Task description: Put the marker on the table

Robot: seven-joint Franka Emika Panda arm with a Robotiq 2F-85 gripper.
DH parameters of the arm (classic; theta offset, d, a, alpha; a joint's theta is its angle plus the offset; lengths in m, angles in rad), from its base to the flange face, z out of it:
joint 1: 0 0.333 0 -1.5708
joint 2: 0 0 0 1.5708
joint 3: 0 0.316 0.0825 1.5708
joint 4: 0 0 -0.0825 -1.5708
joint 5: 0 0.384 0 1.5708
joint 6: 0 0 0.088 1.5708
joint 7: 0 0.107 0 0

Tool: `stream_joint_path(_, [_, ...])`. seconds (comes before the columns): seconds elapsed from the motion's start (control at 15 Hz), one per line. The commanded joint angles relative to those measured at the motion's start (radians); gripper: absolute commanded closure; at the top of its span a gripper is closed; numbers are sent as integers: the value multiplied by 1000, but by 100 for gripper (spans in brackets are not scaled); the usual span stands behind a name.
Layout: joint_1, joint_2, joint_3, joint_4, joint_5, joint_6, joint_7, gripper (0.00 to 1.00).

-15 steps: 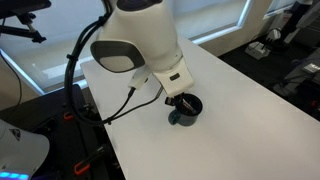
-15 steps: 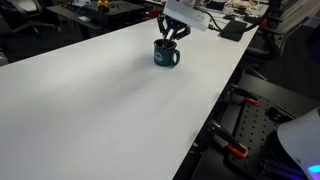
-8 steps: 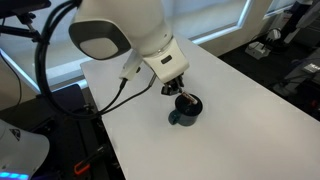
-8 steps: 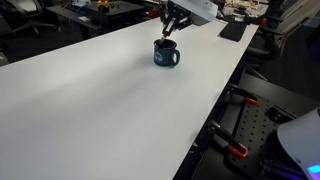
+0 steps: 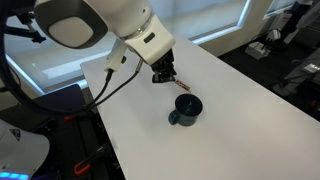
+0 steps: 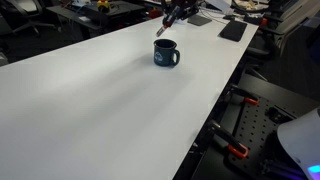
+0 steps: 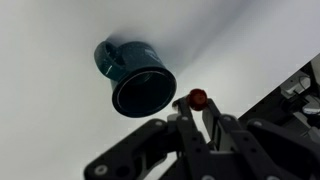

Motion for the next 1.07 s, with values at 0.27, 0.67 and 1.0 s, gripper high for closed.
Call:
stream_joint_path(0.27, [-18, 18, 61, 12, -135, -145, -31, 95])
stream_joint_path(0.67, [39, 80, 8, 78, -270, -253, 18, 95])
stream_joint_path(1.0, [78, 151, -47, 164, -239, -329, -10, 95])
